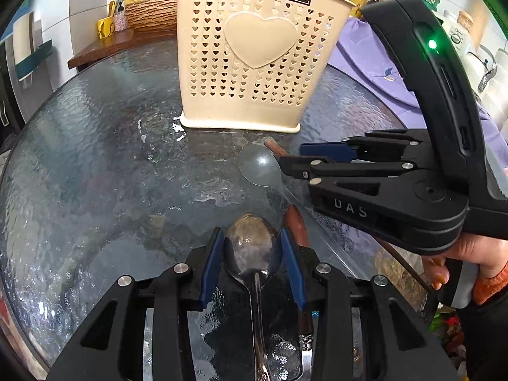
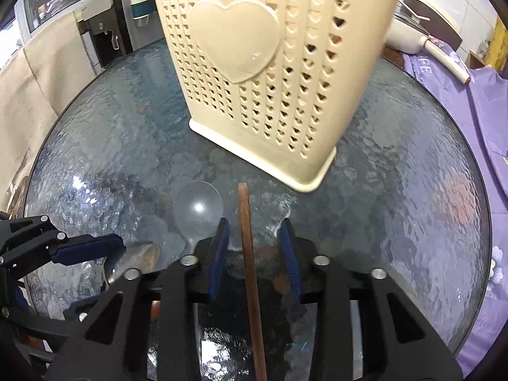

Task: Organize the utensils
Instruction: 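Grasp a metal spoon with the left tool while the right grasps a wooden chopstick, then carry the spoon and chopstick up toward the cream holder with both tools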

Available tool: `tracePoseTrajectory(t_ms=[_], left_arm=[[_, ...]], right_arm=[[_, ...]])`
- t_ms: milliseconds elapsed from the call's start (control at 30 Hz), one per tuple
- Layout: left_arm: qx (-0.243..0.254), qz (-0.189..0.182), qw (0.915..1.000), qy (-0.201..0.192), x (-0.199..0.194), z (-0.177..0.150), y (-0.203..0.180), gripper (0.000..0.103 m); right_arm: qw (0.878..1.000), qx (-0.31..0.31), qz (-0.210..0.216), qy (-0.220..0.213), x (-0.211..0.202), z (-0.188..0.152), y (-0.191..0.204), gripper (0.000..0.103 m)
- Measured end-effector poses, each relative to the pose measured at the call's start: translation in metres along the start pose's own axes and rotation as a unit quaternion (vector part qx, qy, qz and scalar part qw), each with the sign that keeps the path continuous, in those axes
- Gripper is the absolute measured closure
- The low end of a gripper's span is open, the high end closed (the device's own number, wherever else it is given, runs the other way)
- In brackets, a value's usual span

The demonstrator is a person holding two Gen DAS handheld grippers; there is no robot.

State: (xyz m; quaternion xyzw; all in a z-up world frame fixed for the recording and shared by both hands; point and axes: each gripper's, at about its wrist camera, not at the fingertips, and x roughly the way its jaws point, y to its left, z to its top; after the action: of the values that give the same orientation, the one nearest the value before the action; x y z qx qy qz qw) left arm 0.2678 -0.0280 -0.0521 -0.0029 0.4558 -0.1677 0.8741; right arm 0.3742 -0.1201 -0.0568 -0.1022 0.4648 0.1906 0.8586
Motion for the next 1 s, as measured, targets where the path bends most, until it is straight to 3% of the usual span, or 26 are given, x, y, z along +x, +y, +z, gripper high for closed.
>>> tracePoseTrajectory(t_ms=[67, 133, 333, 467, 1000], left_arm=[[-0.001, 0.0, 1.0, 0.0, 0.0, 0.001, 0.0, 0.066], [-0.003, -0.002, 1.0, -0.001, 0.0, 0.001, 0.0, 0.066], [-0.009, -0.004, 0.9999, -0.005, -0.001, 0.001, 0.001, 0.067], [-0.013, 0.003, 0.9995, -0.03, -0.015, 0.005, 0.005, 0.067], [-0.006, 0.014, 0.9894, -0.145, -0.103, 0.015, 0.0, 0.067]], right_arm=[[1.0, -0.013, 0.001, 0.0, 0.0, 0.001, 0.004, 0.09], [1.0, -0.02, 0.0, -0.001, 0.0, -0.001, 0.008, 0.095], [1.0, -0.01, 0.002, -0.012, -0.005, -0.01, 0.005, 0.095], [0.999, -0.001, 0.004, -0.034, -0.019, -0.011, -0.001, 0.095], [0.986, 0.025, 0.014, -0.162, -0.129, -0.013, -0.018, 0.095]])
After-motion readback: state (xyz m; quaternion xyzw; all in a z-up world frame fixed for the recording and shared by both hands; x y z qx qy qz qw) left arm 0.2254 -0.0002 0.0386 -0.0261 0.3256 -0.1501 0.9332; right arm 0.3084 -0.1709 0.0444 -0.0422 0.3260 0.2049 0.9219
